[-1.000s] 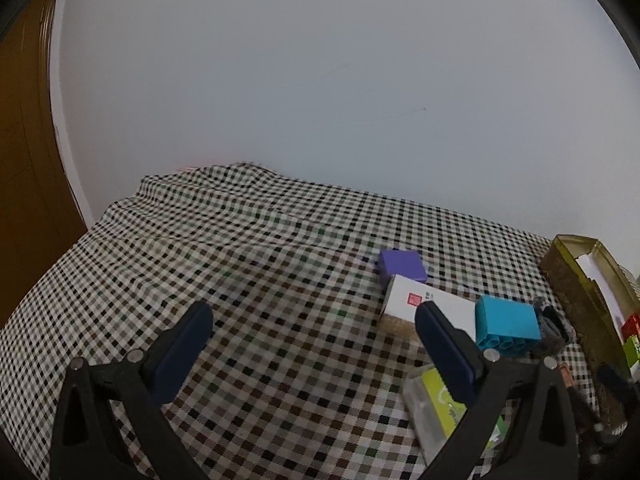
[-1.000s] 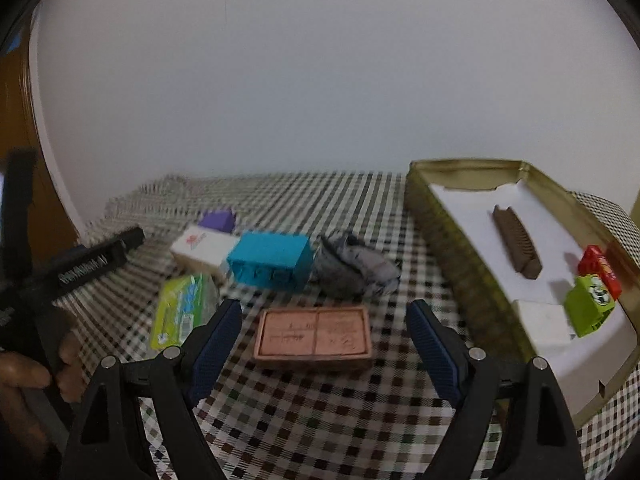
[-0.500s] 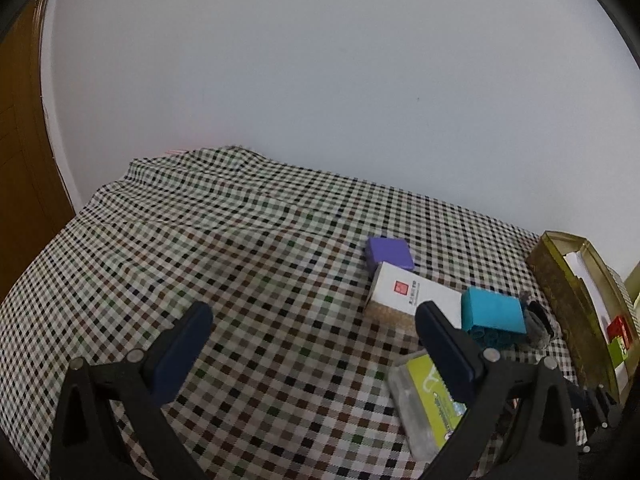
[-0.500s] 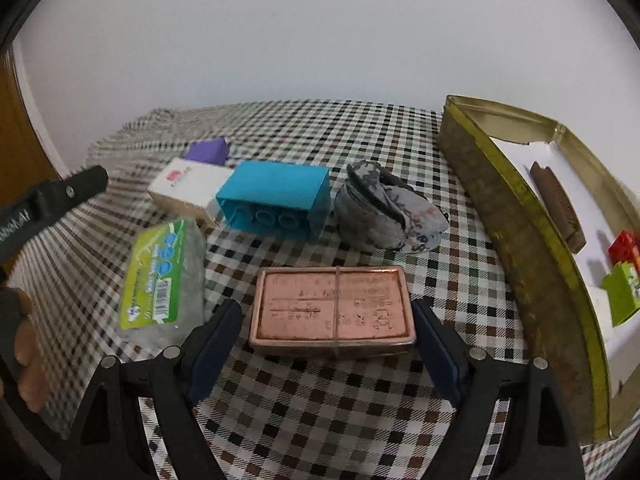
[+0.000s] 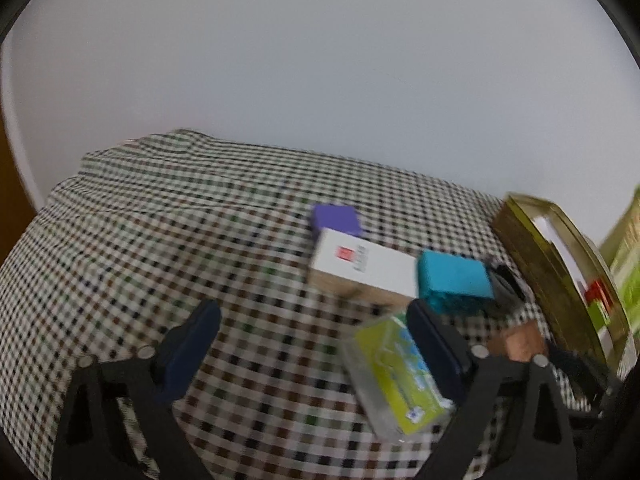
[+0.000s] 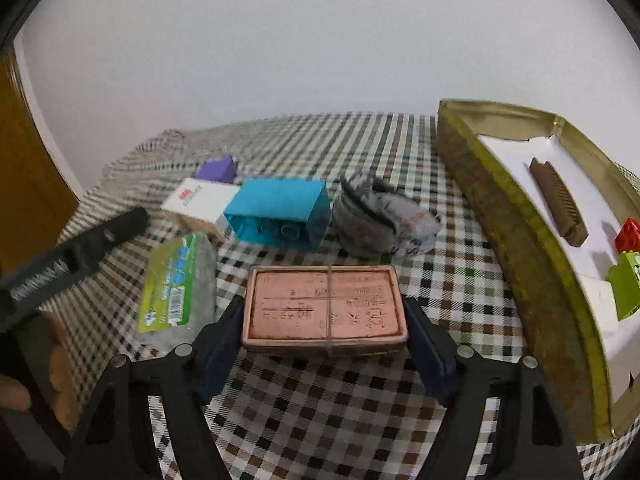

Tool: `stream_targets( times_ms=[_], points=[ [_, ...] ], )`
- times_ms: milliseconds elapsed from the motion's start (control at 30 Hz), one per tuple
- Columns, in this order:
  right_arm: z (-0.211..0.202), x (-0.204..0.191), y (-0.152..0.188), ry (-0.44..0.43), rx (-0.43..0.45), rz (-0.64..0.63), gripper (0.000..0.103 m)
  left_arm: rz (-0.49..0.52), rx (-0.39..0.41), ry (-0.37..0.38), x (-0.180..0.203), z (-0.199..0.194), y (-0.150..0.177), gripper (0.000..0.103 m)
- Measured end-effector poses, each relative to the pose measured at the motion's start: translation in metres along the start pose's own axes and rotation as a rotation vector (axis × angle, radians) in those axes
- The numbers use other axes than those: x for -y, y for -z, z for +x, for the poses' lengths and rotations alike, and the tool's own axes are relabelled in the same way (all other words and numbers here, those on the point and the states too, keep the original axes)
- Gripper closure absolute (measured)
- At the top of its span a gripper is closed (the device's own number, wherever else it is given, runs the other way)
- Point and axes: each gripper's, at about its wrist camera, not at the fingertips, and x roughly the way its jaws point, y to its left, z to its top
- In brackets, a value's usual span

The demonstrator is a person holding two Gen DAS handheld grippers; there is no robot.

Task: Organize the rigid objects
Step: 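Grasp the copper tin box with the right gripper while the left grasps the floss case, then carry the copper box and floss case over the gold tray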

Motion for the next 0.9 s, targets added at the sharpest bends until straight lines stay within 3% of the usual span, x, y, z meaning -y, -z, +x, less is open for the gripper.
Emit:
stream_targets(
  times_ms=[167,300,500,567,633,900],
  points=[
    [-0.028,0.005,-0.004,0.028,0.137,-0.003,0.025,0.075,-0.070,0.027,0.020,0.015,0.009,0.018],
    [-0.039,0.020,-0.009,0.051,0.205,0.014,0.025,0.071,-0.072,0.046,0.029,0.018,0.012,0.018],
    [-0.043,0.024,-0.012,0.035,0.210,0.041,0.025,0.100,-0.137,0.068,0.045,0.031,0.020,0.021],
    [-0.044,0.024,-0.012,0.034,0.214,0.035,0.025,0.118,-0.128,0.069,0.048,0.028,0.022,0.031],
    [-0.047,0.022,-0.012,0.043,0.226,0.026,0.025,0.131,-0.124,0.048,0.049,0.026,0.023,0.048],
    [-0.050,0.026,-0.010,0.056,0.256,0.023,0.025,0.075,-0.080,0.085,0.035,0.018,0.023,0.049]
  ],
)
